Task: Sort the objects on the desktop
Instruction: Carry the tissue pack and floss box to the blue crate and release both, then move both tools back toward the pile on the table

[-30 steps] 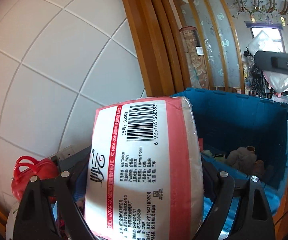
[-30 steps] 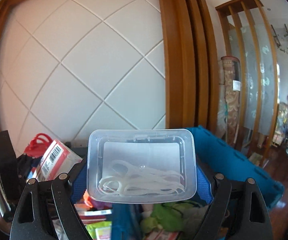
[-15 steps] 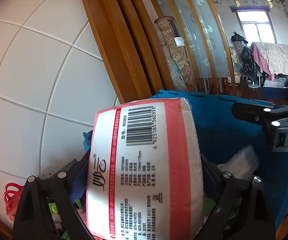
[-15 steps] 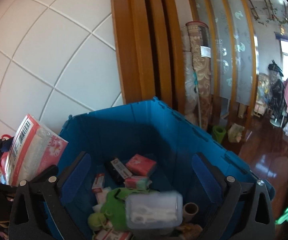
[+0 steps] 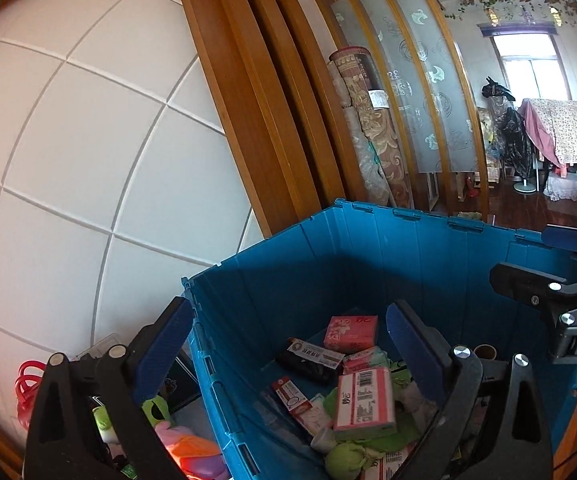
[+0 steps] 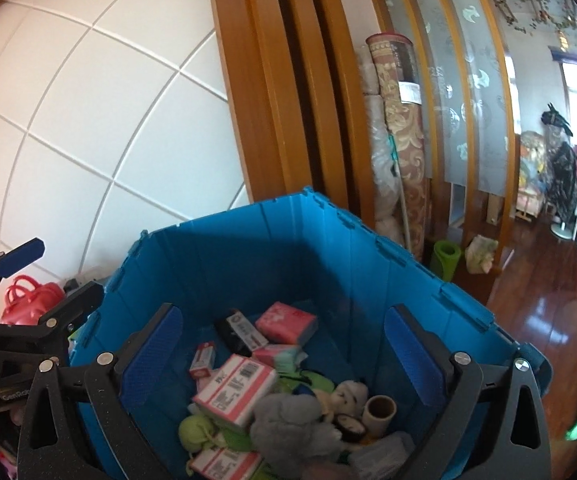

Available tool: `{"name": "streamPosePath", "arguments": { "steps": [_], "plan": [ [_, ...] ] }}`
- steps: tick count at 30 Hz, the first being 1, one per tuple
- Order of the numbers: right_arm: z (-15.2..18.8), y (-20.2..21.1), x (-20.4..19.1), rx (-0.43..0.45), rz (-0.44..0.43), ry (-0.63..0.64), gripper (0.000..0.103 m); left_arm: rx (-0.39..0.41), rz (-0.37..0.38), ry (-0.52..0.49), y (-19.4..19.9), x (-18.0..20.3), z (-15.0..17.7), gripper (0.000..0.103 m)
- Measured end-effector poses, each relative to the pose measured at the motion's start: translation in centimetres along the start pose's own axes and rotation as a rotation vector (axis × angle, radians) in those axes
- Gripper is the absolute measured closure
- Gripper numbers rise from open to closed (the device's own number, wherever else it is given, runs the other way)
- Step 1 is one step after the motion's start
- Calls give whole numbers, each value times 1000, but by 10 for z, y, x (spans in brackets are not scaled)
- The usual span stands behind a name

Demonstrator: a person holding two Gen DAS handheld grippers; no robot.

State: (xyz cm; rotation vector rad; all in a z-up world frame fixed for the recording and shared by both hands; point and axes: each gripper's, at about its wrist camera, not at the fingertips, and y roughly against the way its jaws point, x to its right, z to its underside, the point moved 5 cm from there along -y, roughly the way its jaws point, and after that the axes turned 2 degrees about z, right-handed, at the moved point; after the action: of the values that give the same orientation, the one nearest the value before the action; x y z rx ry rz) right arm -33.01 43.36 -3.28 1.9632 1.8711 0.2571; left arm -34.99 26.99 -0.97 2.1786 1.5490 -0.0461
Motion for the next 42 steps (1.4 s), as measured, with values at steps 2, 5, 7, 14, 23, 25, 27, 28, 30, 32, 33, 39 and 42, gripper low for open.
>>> {"name": "streamPosePath", "arguments": {
  "steps": [2, 5, 7, 14, 23, 25, 27, 28, 30, 32, 33, 39, 42],
  "plan": [
    [1, 2, -4, 2, -11, 3, 0, 1, -12, 2, 4, -3, 2, 4],
    [0, 6, -12, 10, -26, 13, 0, 2, -26, 15, 10, -9, 3, 4],
    [0, 11, -18, 17, -39, 20, 0, 6, -41, 31, 16, -15, 6, 4],
    [2, 25, -46, 43, -103, 48, 0, 3, -97, 106, 36, -46, 28, 4],
    [9, 47, -118, 64, -174, 128, 0, -20, -174, 205, 72, -110, 75, 4],
    [11, 54, -140, 70, -196, 141, 0, -30, -201, 222, 83, -130, 89, 4],
    [14, 61, -164, 75, -218, 157, 0, -45, -224, 233, 94, -151, 106, 4],
    [17, 63, -175, 75, -228, 162, 0, -55, -238, 235, 99, -161, 116, 4],
    [24, 68, -198, 67, -253, 163, 0, -71, -270, 232, 112, -184, 136, 4],
    [32, 72, -220, 52, -276, 164, 0, -96, -320, 228, 127, -212, 159, 4],
    [37, 72, -232, 42, -285, 165, 0, -107, -343, 230, 136, -228, 171, 4],
    [83, 71, -294, -21, -319, 185, 0, -162, -472, 271, 189, -315, 244, 4],
    [116, 61, -322, -74, -329, 214, 0, -204, -521, 259, 204, -341, 278, 4]
  ]
}}
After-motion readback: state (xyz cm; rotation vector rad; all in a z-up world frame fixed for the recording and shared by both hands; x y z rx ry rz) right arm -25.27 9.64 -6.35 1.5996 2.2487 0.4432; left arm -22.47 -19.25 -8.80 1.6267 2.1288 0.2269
